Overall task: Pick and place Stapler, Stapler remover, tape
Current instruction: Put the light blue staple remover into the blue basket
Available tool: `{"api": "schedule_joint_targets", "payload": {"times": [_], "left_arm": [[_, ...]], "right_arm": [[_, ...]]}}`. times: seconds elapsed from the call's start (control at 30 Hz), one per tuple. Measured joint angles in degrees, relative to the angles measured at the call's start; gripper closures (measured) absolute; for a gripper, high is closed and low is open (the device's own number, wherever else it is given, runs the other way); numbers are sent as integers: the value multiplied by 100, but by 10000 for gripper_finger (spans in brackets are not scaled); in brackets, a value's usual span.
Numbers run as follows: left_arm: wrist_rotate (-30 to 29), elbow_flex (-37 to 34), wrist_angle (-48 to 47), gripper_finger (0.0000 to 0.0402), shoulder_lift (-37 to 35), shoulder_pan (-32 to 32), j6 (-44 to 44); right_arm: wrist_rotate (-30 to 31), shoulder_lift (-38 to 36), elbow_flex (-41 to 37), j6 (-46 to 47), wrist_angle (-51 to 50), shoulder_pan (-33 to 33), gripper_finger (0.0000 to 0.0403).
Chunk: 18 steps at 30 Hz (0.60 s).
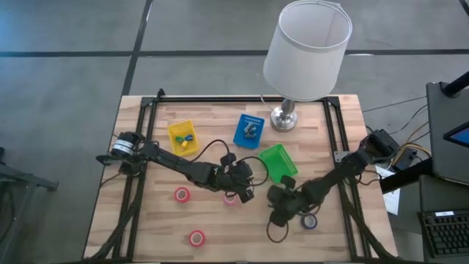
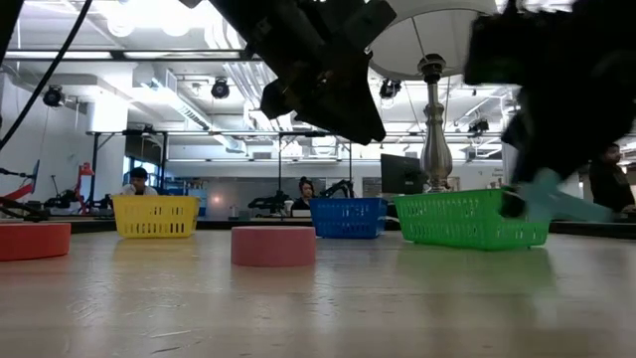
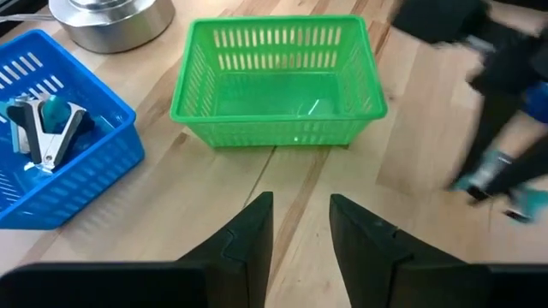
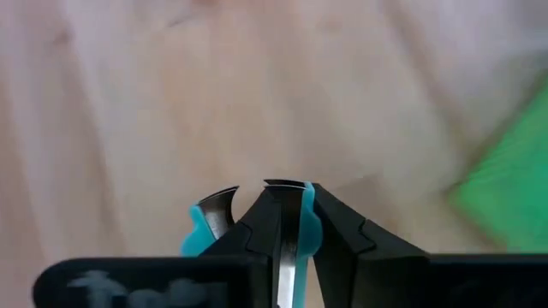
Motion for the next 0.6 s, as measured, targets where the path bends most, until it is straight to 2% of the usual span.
{"api": "schedule_joint_targets", "payload": {"times": [0.2, 0.3, 0.43, 0.6], "left_arm": [[-92, 98, 94, 286, -57, -260, 217], [-493, 131, -117, 291, -212, -416, 278], [-1178, 128, -953, 298, -486, -596, -284], [-1925, 122, -2407, 305, -770, -827, -1419]], "right_arm": [[230, -125, 572, -1173, -914, -756, 362], [532, -122, 811, -2027, -943, -1209, 361], [630, -116, 1064, -3114, -909, -1913, 359], [592, -114, 976, -4264, 1, -2772, 358]]}}
